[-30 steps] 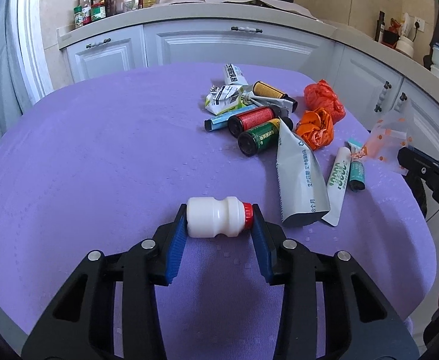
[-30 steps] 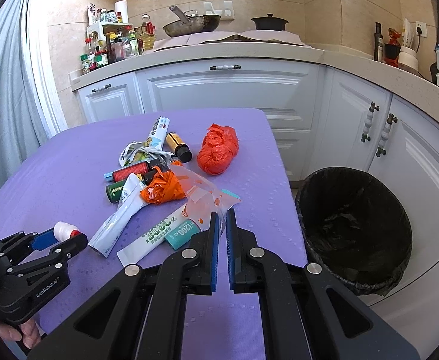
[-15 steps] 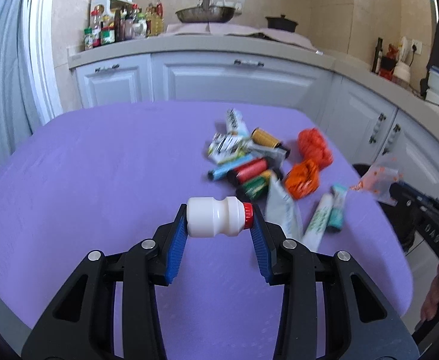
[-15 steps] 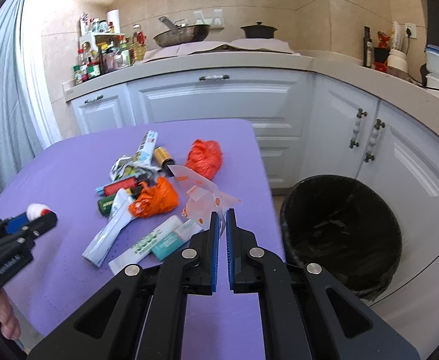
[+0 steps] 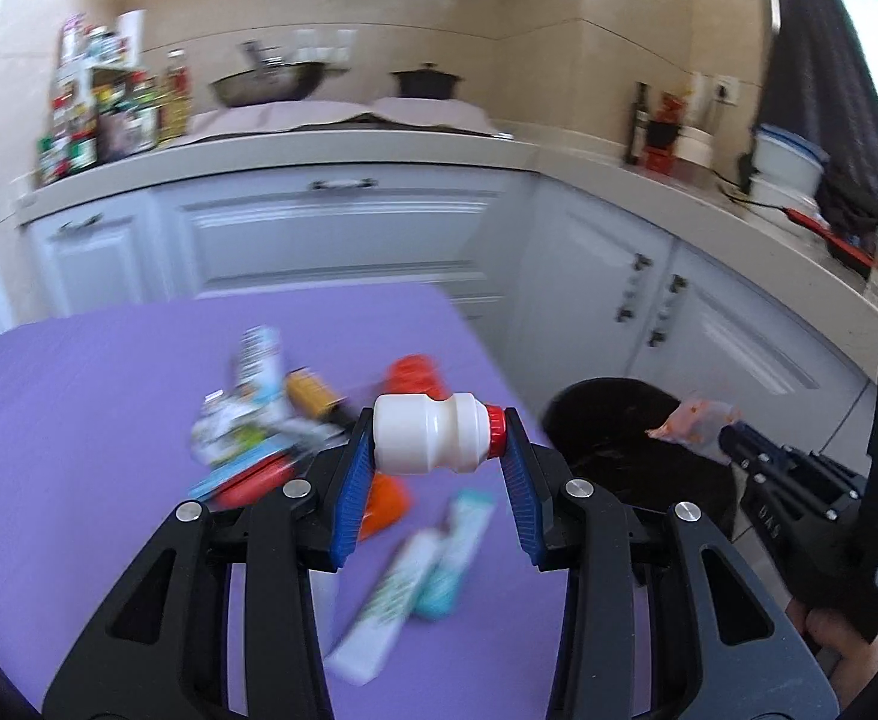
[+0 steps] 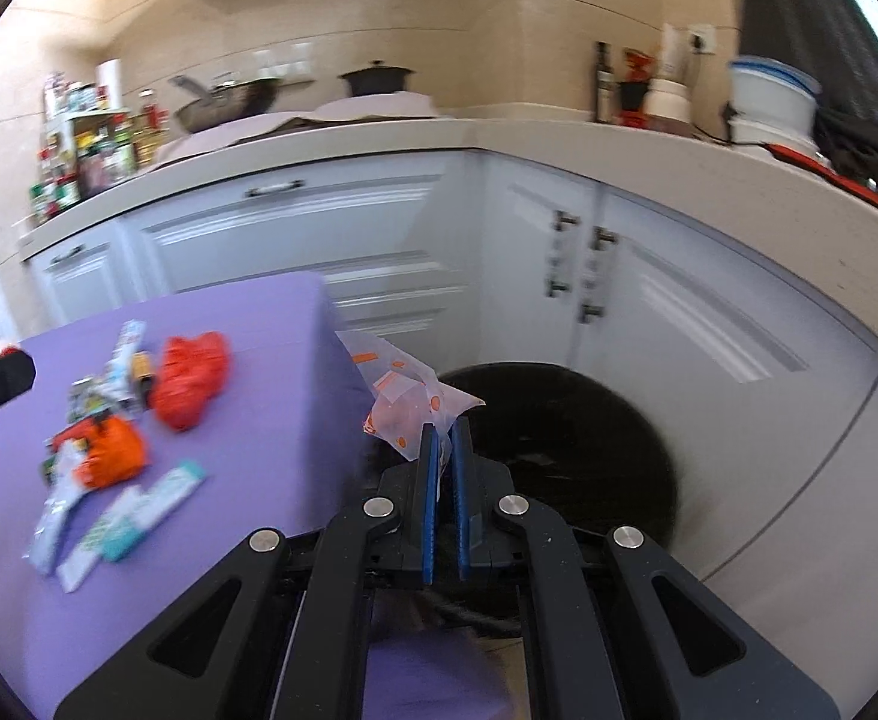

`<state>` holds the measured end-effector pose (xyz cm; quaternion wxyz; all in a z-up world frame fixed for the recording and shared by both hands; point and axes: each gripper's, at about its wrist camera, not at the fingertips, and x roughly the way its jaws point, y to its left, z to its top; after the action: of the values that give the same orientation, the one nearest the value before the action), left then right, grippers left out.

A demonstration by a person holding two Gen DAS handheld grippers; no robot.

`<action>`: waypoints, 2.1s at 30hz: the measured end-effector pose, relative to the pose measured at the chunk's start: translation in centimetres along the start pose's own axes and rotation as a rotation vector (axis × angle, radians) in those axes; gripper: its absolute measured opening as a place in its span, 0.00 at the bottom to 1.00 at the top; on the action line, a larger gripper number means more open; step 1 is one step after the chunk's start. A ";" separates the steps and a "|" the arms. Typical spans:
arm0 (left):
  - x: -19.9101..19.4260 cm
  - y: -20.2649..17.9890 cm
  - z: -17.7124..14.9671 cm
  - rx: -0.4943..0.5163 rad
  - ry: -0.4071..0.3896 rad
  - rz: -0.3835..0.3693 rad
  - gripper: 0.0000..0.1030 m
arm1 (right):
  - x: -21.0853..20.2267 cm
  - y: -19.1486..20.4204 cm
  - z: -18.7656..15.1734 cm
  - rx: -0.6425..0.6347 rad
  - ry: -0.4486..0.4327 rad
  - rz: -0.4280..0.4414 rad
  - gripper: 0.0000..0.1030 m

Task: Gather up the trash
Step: 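Carry both items over the black bin and open both tools to drop them, then move both tools back over the table toward the remaining trash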

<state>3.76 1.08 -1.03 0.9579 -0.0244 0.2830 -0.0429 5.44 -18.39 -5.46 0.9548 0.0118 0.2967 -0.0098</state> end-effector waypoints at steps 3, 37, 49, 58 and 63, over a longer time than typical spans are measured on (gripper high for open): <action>2.9 -2.8 0.9 0.031 0.031 -0.045 0.38 | 1.3 -2.2 0.0 0.026 0.012 -0.039 0.05; 13.9 -10.7 2.3 0.144 0.181 -0.042 0.68 | 6.6 -7.0 -0.2 0.144 0.103 -0.091 0.37; 4.2 -0.8 0.6 0.048 0.119 0.096 0.69 | 1.3 -0.4 0.0 0.098 0.047 0.051 0.46; -0.9 6.8 -1.9 -0.021 0.090 0.260 0.70 | 0.0 6.9 -1.0 0.013 0.082 0.184 0.48; -2.6 10.0 -3.3 -0.064 0.088 0.327 0.74 | 0.0 10.4 -1.8 -0.039 0.117 0.230 0.49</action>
<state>0.52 11.16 -3.12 0.9374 -0.0067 0.3262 0.1215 4.70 -7.91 -6.73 0.9308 0.0277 0.3485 0.1063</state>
